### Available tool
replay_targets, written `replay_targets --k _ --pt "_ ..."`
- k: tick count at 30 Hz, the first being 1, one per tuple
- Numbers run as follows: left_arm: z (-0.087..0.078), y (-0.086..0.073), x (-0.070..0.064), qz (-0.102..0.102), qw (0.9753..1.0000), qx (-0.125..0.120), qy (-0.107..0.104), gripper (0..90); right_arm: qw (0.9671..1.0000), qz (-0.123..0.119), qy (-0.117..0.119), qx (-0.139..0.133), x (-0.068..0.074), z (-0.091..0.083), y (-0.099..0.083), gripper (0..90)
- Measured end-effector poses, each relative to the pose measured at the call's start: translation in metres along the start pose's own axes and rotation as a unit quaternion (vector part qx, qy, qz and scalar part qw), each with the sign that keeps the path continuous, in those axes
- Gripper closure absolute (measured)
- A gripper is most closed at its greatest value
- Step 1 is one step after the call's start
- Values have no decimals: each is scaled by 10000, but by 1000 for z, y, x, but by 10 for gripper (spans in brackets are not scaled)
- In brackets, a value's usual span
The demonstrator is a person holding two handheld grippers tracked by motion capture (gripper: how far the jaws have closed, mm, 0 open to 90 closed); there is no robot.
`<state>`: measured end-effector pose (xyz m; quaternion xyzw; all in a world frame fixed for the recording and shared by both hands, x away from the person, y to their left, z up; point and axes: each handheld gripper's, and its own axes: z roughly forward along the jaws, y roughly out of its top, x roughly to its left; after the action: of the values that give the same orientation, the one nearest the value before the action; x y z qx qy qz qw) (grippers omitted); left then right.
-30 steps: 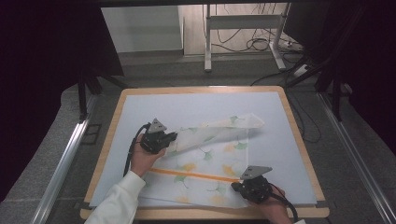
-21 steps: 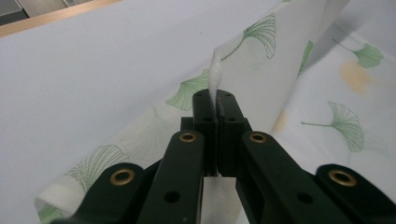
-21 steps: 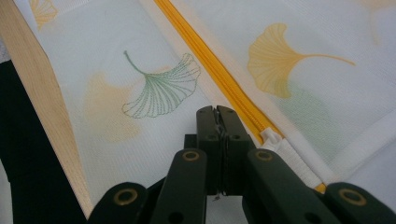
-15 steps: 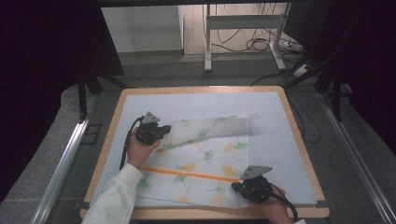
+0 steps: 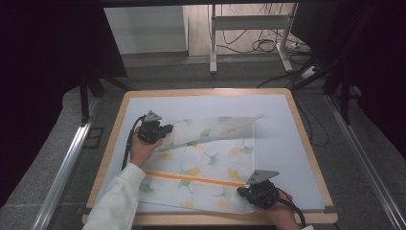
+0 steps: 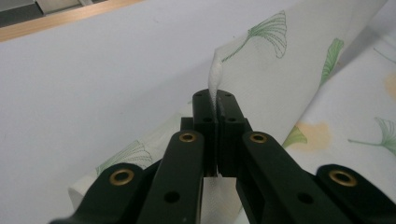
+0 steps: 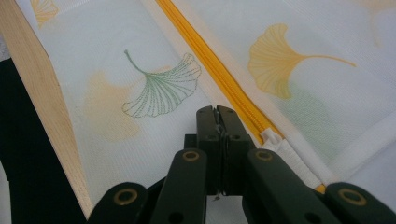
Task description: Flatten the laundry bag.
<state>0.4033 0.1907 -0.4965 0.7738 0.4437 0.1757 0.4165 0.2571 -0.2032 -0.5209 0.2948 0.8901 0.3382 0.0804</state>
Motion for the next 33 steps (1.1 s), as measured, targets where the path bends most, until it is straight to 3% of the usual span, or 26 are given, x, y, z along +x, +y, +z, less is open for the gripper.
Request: replay_targets --k 9,13,18,24,27,28,31,33 --pt "18 12 18 -42 9999 6 103 892 10000 17 32 -11 -1 0 0 875" --pt "26 15 26 23 9998 138 148 892 10000 21 48 -21 -2 0 0 875" --pt "26 24 32 122 9995 103 259 891 10000 21 41 -19 -2 0 0 875" --pt "20 44 41 297 9981 -135 532 866 10000 36 57 -29 -2 1 0 875" --pt "13 55 41 404 9964 -292 683 801 10000 48 65 -29 -2 1 0 875" --pt "11 58 41 417 9958 -346 742 740 10000 45 60 -33 -2 0 0 874" --pt "-1 64 40 242 9949 -618 766 620 10000 44 62 -30 -2 0 0 873" --pt "-9 66 40 193 9951 -663 706 562 10000 40 57 -28 -2 0 0 873"
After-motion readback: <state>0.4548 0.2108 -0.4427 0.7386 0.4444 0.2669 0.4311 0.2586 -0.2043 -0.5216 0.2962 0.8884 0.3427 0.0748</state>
